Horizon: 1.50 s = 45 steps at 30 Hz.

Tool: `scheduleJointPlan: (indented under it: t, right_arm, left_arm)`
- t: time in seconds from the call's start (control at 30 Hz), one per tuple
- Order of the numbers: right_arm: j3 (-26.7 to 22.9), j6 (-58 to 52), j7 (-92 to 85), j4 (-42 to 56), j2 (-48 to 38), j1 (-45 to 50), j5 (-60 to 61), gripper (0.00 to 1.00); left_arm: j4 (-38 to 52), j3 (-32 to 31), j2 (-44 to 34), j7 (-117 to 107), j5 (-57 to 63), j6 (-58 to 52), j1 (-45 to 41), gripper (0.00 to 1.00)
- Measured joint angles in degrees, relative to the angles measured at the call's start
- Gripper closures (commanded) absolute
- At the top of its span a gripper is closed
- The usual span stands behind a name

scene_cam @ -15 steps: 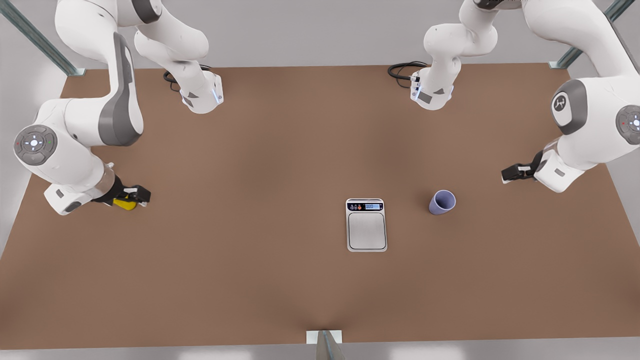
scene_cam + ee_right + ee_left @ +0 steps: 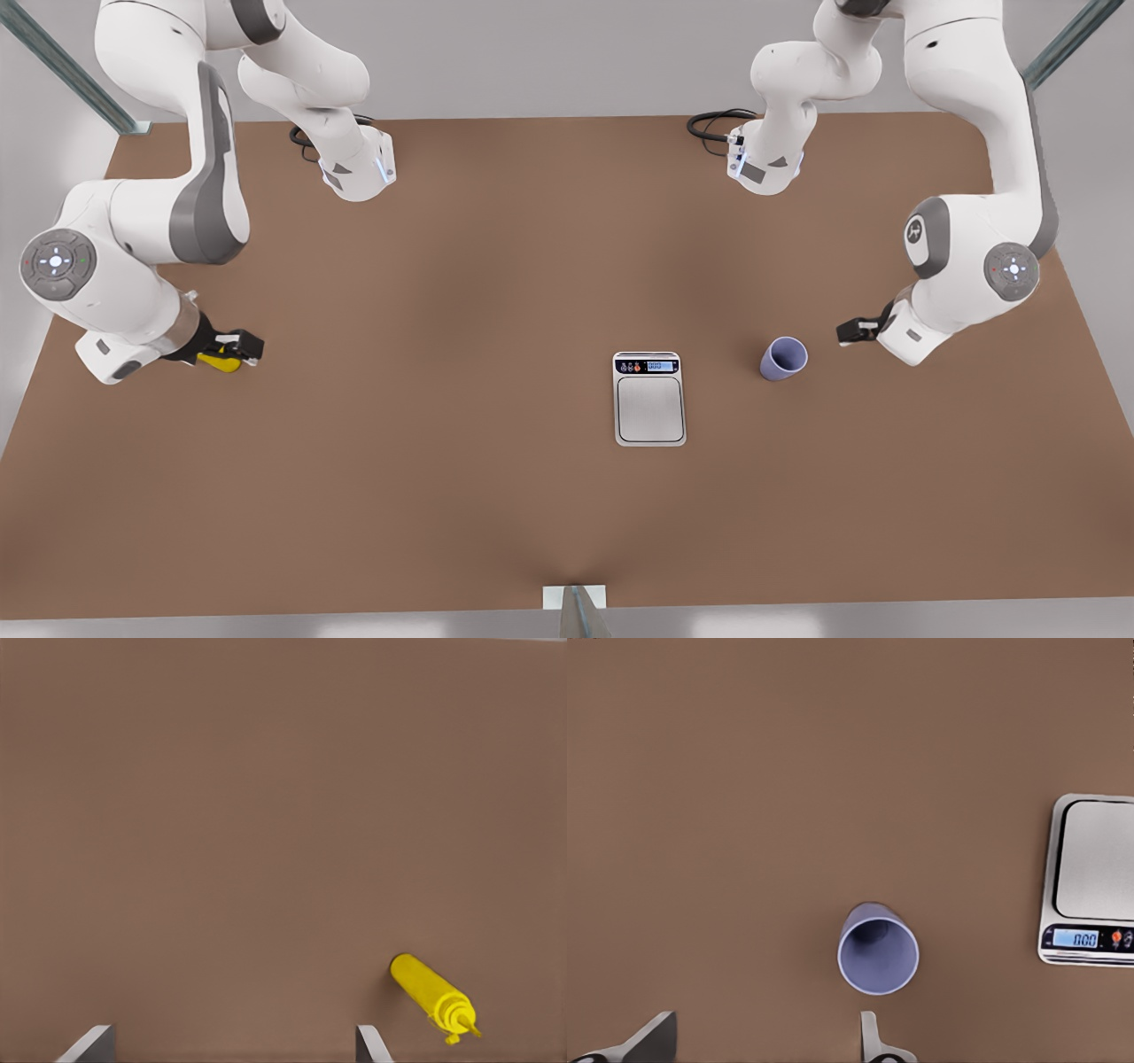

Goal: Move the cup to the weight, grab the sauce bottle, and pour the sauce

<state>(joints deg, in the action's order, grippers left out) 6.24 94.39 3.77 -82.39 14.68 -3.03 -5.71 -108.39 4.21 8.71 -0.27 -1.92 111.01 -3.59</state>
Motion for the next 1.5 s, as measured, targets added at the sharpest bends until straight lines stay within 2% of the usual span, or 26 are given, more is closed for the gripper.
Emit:
scheduleJointPlan:
  t: [0.2, 0.23, 0.27, 0.3, 0.47, 0.53, 0.6, 0.67, 0.7, 0.73, 0.77, 0.83, 0.93, 1.03, 1.43, 1.5]
  right_arm:
    - [0.0, 0.4, -0.1, -0.3, 1.0, -0.2, -0.7, 0.0]
    - [-0.1, 0.4, -0.1, -0.4, 1.1, -0.1, -0.7, 0.0]
    - [0.0, 0.5, -0.1, -0.4, 1.2, 0.0, -0.7, 0.0]
    - [0.0, 0.7, -3.6, -0.4, 1.2, -0.4, -0.7, 0.0]
    - [0.1, 2.3, -43.8, -0.7, 2.1, -8.7, 0.3, 0.0]
    - [0.0, 2.9, -63.8, -1.1, 3.8, -16.3, 7.1, 0.0]
    - [0.0, 2.8, -78.6, -3.3, 4.4, -22.4, 12.9, 0.0]
    - [0.1, 2.1, -91.9, -4.0, 7.3, -29.4, 18.8, 0.0]
    - [0.0, 1.4, -97.5, -4.0, 9.2, -33.3, 20.9, 0.0]
    - [0.0, 0.5, -101.5, -4.0, 11.2, -36.4, 22.8, 0.0]
    - [0.0, 0.4, -106.0, -5.0, 12.7, -39.4, 24.5, 0.0]
    - [0.0, 2.8, -113.5, -11.1, 13.0, -44.3, 28.7, 0.0]
    - [0.0, 5.0, -129.5, -14.6, 17.4, -48.9, 35.0, 0.0]
    - [0.0, 4.9, -137.2, -14.6, 23.9, -51.6, 38.9, 0.0]
    - [0.4, 5.2, -140.7, -12.3, 33.4, -50.3, 42.6, 0.0]
    - [0.5, 5.1, -140.7, -11.6, 34.2, -50.0, 42.6, 0.0]
  left_arm:
    - [-7.1, -0.1, 2.2, -0.3, 0.0, 9.3, -1.6, 0.02]
    - [-7.4, -0.1, 3.0, -0.4, -0.1, 9.4, -1.9, 0.05]
    - [-8.2, 0.0, 3.2, -0.4, -0.3, 9.5, -1.8, 0.19]
    - [-9.9, 0.0, 3.3, -0.4, -0.6, 11.4, -1.7, 0.19]
    - [-18.8, 0.0, 4.5, -0.4, -1.2, 26.0, -3.1, 0.19]
    - [-20.9, 0.0, 4.8, -0.5, -1.3, 28.9, -3.2, 0.19]
    - [-21.4, 0.0, 5.9, -0.5, -1.3, 30.4, -3.2, 0.26]
    - [-21.5, 0.0, 7.2, -0.7, -1.3, 31.4, -3.5, 0.37]
    - [-21.5, 0.0, 8.5, -0.7, -1.4, 32.6, -3.6, 0.37]
    - [-21.5, -0.1, 8.9, -0.7, -1.4, 32.9, -3.7, 0.48]
    - [-21.5, 0.0, 9.0, -0.7, -1.3, 32.9, -3.7, 0.64]
    - [-21.5, 0.0, 9.0, -0.7, -1.4, 32.8, -3.8, 0.79]
    - [-21.5, 0.0, 9.0, -0.7, -1.4, 32.7, -3.9, 0.79]
    - [-21.5, -0.1, 9.0, -0.7, -1.4, 32.8, -3.9, 0.79]
    - [-20.1, -0.2, 8.0, -3.6, 2.8, 32.5, -4.3, 0.79]
    - [-17.1, -0.7, 8.8, -7.4, 3.2, 32.2, -7.4, 0.79]
